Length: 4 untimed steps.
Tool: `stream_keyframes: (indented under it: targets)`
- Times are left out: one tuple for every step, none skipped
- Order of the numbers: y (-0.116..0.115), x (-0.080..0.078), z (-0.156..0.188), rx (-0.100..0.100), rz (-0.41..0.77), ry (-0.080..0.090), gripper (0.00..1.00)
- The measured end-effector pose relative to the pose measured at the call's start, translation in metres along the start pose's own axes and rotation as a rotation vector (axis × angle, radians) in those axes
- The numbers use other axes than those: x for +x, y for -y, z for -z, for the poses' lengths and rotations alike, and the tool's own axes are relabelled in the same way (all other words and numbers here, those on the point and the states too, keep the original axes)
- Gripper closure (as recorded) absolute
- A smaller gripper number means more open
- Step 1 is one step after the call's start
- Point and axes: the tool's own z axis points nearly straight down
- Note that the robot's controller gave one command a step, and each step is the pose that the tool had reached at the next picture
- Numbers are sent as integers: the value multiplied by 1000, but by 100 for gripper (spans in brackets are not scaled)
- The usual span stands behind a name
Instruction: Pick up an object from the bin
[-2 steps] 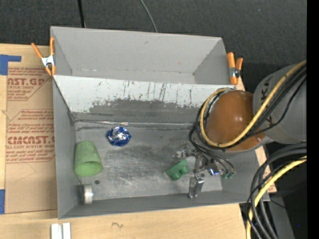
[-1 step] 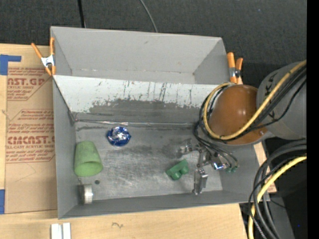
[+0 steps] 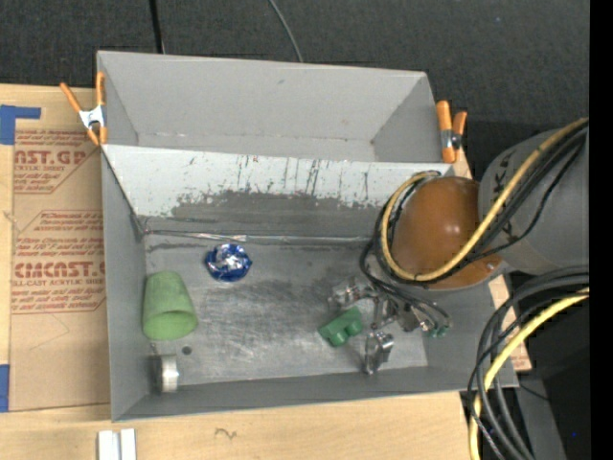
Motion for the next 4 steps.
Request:
stream_keyframes:
  targets:
    - [0, -2, 1, -2, -1, -7, 0]
    - [0, -2, 1, -3, -1, -8, 100]
    - [0, -5, 70, -1, -1, -7, 100]
    - [-1, -5, 75, -3, -1, -11, 100]
